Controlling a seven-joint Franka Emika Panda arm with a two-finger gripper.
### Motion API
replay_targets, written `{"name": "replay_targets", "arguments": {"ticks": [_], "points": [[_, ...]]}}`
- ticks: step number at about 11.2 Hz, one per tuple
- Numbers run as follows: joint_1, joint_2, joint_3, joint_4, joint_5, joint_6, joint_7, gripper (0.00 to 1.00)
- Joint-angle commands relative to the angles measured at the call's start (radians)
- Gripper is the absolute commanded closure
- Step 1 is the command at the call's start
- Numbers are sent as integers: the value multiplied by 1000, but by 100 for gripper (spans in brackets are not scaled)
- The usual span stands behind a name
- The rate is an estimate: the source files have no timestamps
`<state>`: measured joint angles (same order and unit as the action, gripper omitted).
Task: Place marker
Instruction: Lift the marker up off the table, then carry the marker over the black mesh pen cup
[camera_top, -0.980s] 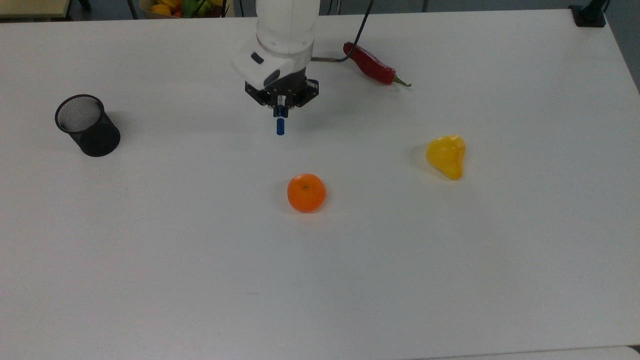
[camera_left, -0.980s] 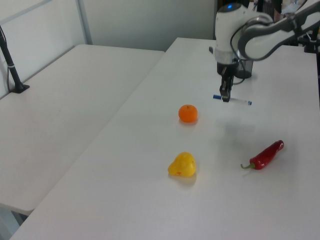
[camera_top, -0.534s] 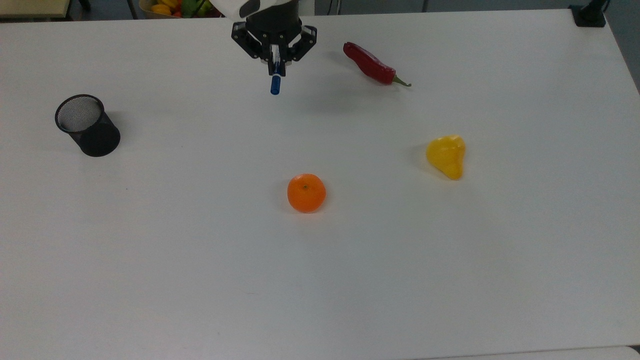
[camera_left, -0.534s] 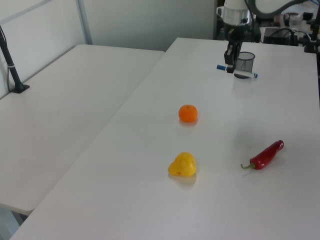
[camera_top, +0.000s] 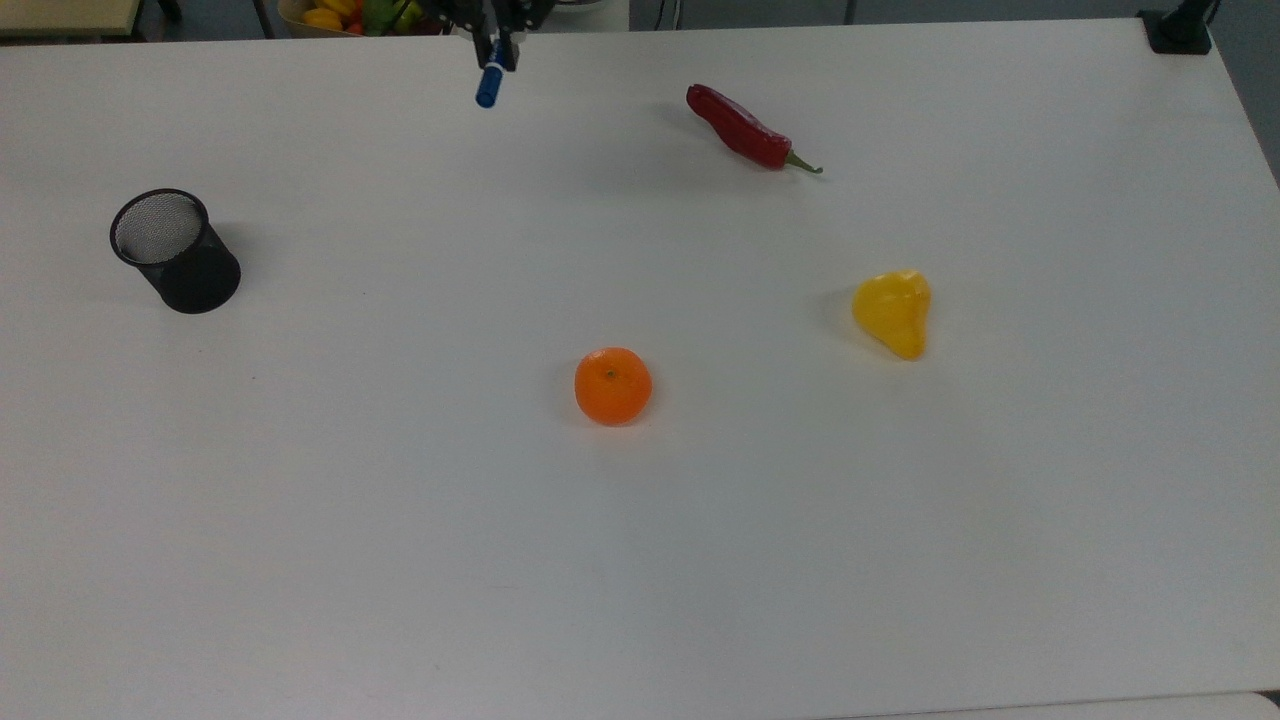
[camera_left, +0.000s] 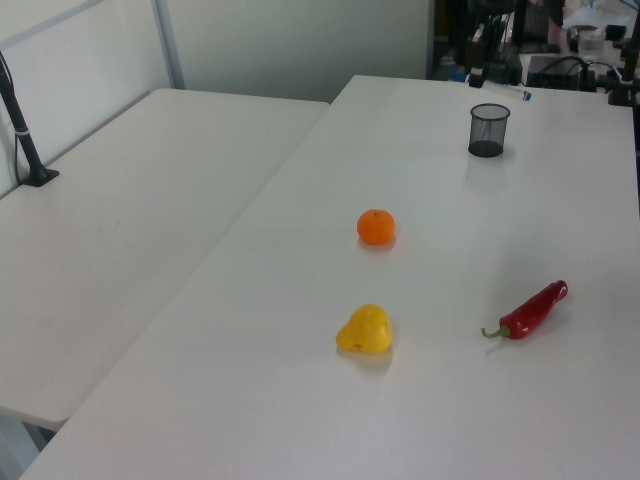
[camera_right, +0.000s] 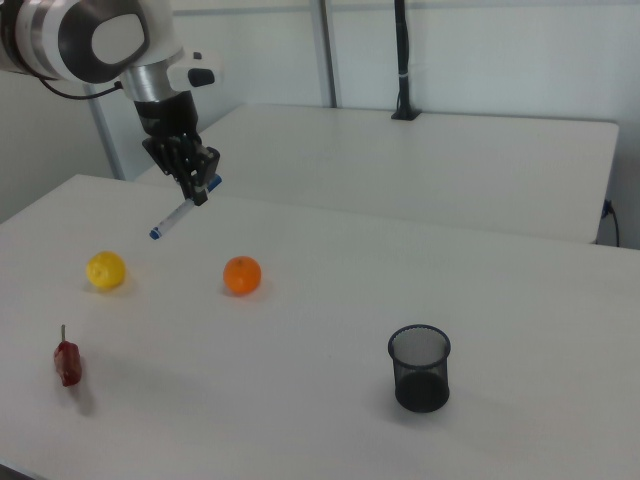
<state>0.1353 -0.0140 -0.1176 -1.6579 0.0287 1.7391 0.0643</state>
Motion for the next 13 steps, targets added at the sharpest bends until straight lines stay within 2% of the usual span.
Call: {"name": "replay_targets", "arguments": {"ticks": [1, 3, 8, 10, 13], "points": [[3, -21, -114, -2, 27, 11, -110, 100], [3, -20, -181, -8, 25, 106, -147, 100], [-28, 2, -292, -86, 14, 409, -218, 100], [-42, 38, -338, -115, 14, 549, -228, 100], [-91, 117, -343, -135, 14, 727, -228, 100]]}}
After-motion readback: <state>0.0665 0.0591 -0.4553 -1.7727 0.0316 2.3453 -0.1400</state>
